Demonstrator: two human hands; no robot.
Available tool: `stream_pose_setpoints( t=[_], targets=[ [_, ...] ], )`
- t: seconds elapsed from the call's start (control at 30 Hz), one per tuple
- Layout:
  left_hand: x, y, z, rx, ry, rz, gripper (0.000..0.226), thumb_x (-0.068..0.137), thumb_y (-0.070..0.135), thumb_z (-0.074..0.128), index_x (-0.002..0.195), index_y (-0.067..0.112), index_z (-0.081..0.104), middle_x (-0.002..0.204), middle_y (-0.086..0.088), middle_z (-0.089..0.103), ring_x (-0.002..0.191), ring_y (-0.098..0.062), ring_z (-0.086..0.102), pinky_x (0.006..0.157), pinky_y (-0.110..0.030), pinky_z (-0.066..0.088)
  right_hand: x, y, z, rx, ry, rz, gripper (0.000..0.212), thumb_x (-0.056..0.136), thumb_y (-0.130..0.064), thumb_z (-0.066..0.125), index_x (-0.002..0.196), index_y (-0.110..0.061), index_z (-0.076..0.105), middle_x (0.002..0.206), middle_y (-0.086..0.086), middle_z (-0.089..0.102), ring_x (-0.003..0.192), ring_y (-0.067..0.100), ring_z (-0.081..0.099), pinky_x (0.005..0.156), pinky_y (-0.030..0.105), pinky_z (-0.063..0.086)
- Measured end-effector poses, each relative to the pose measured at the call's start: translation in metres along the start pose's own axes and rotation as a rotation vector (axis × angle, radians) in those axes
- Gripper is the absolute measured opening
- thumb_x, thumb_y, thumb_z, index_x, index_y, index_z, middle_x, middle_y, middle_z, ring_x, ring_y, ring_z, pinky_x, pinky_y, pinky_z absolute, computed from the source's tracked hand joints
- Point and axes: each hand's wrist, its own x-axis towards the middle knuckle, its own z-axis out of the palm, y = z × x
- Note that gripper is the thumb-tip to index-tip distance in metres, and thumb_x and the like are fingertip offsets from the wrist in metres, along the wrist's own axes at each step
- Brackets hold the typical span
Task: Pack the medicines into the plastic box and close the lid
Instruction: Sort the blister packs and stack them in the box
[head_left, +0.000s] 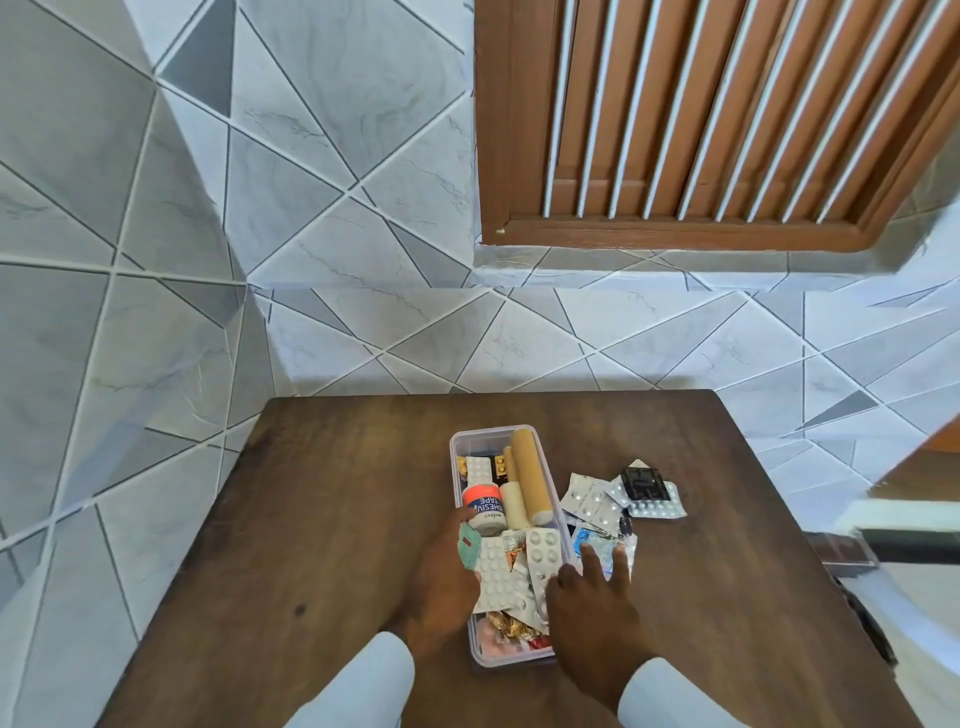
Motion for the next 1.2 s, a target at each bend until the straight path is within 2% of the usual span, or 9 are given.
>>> stream_pose_setpoints(
  t=[0.1, 0.23, 0.4, 0.53, 0.67, 0.8, 0.93, 1.1, 1.2],
  targets=[
    [-0.001, 0.0, 0.002, 0.011, -0.02, -0.018, 0.058, 0.093, 0.011, 0.063, 0.141, 0.028, 0.035, 0.145, 0.006, 0.042, 0.131, -0.02, 0.047, 0.105, -0.026, 0.042, 0.006, 0.006, 0.0, 0.081, 0.075, -0.008, 0.059, 0.095, -0.028, 0.047, 0.149, -0.017, 0.024, 0.156, 0.011, 0.024, 0.148, 0.035, 0.006, 0.113, 0.062, -0.004],
    [-0.002, -0.003, 0.007, -0.003, -0.026, -0.022, 0.056, 0.095, 0.016, 0.06, 0.141, 0.03, 0.033, 0.149, 0.007, 0.039, 0.134, -0.02, 0.045, 0.11, -0.031, 0.04, 0.024, 0.01, 0.0, 0.13, 0.023, -0.067, 0.058, 0.1, -0.043, 0.03, 0.152, -0.024, 0.015, 0.163, 0.002, 0.01, 0.149, 0.029, -0.008, 0.114, 0.061, -0.008],
    [0.003, -0.003, 0.007, 0.02, 0.0, -0.046, 0.059, 0.09, 0.013, 0.066, 0.137, 0.032, 0.036, 0.144, 0.006, 0.044, 0.129, -0.02, 0.049, 0.105, -0.029, 0.045, 0.033, 0.015, 0.001, 0.112, 0.003, -0.083, 0.051, 0.1, -0.04, 0.031, 0.148, -0.021, 0.027, 0.161, 0.002, 0.018, 0.149, 0.029, -0.008, 0.111, 0.065, -0.009],
    [0.008, -0.003, 0.007, 0.001, 0.008, -0.058, 0.061, 0.088, 0.01, 0.068, 0.136, 0.032, 0.038, 0.141, 0.006, 0.046, 0.126, -0.021, 0.051, 0.099, -0.026, 0.048, 0.031, 0.016, -0.001, 0.241, 0.098, -0.053, 0.052, 0.099, -0.036, 0.038, 0.148, -0.022, 0.026, 0.159, -0.001, 0.025, 0.15, 0.023, 0.0, 0.116, 0.057, -0.002],
    [0.014, -0.002, 0.011, -0.042, -0.03, -0.044, 0.064, 0.088, 0.008, 0.067, 0.138, 0.032, 0.035, 0.144, 0.004, 0.044, 0.13, -0.022, 0.047, 0.102, -0.029, 0.048, 0.028, 0.011, -0.004, 0.432, 0.152, -0.037, 0.061, 0.095, -0.05, 0.043, 0.149, -0.028, 0.024, 0.157, -0.006, 0.028, 0.148, 0.017, 0.013, 0.119, 0.043, 0.004],
    [0.016, 0.006, 0.019, -0.045, -0.083, -0.059, 0.068, 0.091, 0.012, 0.065, 0.146, 0.029, 0.03, 0.151, 0.003, 0.037, 0.138, -0.023, 0.039, 0.105, -0.032, 0.044, 0.028, 0.002, 0.002, 0.387, 0.093, -0.088, 0.066, 0.09, -0.06, 0.045, 0.147, -0.032, 0.028, 0.157, -0.008, 0.029, 0.148, 0.018, 0.012, 0.119, 0.048, -0.001],
    [0.016, 0.009, 0.022, 0.21, -0.064, -0.003, 0.053, 0.092, 0.03, 0.063, 0.14, 0.028, 0.041, 0.144, 0.004, 0.046, 0.13, -0.019, 0.047, 0.109, -0.032, 0.042, 0.029, -0.003, 0.009, 0.345, 0.053, -0.093, 0.06, 0.093, -0.057, 0.039, 0.147, -0.032, 0.028, 0.157, -0.007, 0.03, 0.149, 0.021, 0.008, 0.117, 0.053, -0.004],
    [0.014, 0.005, 0.023, 0.628, -0.056, 0.057, 0.056, 0.087, 0.041, 0.066, 0.137, 0.025, 0.047, 0.137, -0.001, 0.052, 0.121, -0.023, 0.052, 0.104, -0.031, 0.044, 0.033, -0.007, 0.011, 0.324, 0.067, -0.078, 0.057, 0.096, -0.053, 0.038, 0.147, -0.029, 0.03, 0.157, -0.005, 0.03, 0.149, 0.022, 0.01, 0.116, 0.055, -0.004],
    [0.014, 0.0, 0.022, 0.73, -0.087, 0.08, 0.052, 0.09, 0.043, 0.061, 0.137, 0.024, 0.049, 0.137, -0.003, 0.052, 0.122, -0.025, 0.051, 0.104, -0.033, 0.044, 0.033, -0.008, 0.011, 0.323, 0.07, -0.079, 0.054, 0.097, -0.048, 0.039, 0.147, -0.028, 0.032, 0.157, -0.005, 0.03, 0.149, 0.022, 0.009, 0.115, 0.056, -0.006]
  ],
)
